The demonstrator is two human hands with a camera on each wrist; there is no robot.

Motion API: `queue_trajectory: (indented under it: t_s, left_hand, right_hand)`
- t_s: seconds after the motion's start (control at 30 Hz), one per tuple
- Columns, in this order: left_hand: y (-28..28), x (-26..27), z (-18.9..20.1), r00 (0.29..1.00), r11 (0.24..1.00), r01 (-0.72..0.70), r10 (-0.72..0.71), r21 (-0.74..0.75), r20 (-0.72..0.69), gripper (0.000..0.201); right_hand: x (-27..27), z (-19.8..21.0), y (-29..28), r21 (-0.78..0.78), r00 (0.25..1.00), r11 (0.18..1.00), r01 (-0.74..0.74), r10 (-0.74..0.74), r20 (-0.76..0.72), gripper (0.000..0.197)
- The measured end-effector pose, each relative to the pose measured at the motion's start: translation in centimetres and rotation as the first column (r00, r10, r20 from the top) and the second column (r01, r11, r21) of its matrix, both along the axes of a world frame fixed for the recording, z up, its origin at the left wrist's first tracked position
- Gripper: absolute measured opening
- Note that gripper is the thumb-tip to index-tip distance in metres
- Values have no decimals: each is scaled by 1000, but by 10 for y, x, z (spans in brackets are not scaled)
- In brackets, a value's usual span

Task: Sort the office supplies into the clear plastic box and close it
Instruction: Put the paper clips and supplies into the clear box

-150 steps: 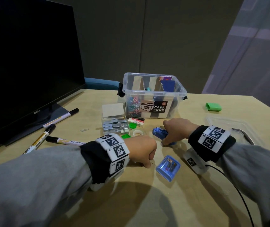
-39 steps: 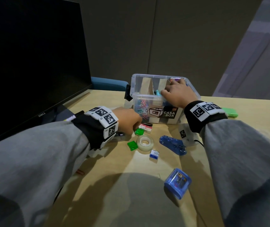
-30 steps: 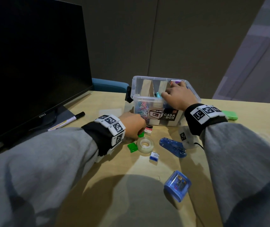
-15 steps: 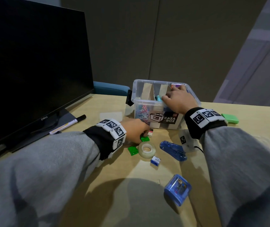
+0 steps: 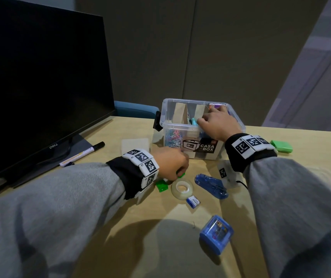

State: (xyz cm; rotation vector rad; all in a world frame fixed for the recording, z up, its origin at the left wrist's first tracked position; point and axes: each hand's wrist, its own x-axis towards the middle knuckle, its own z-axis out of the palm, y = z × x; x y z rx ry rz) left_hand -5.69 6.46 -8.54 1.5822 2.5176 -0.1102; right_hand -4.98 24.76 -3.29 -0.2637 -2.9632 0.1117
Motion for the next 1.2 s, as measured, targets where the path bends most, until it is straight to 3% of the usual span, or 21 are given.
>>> queue_trajectory:
  t_s: [0.2,0.4,0.7,0.8,1.03,1.2]
  left_hand:
    - [2,0,3,999,1000,6,-7,24,40,17]
    - [10,-7,10,982,959,-64,12,275,187,25]
    - [21,-10,8,966,952,-134,63,274,250,20]
    - [14,-13,19,974,952,-167,119,256,193,7]
    - [-14,-22,20,957,956,-276,283,100,-64,15]
    - [-11,-18,13,963,963,-268,267,-25,-47,21]
  right_hand:
    - [2,1,-1,2,1000,1000,-4,4,5,45]
    - [2,1,-1,-14,1000,1000,0,0,-3,45]
    - [2,1,-1,-22,1000,1000,-7,7,-3,46]
    - [2,1,-1,-25,1000,1000,-4,4,-3,46]
    - [2,1,-1,-23,1000,1000,-2,2,-2,45]
    - [2,0,0,-24,1000,1000,-9,9,-5,45]
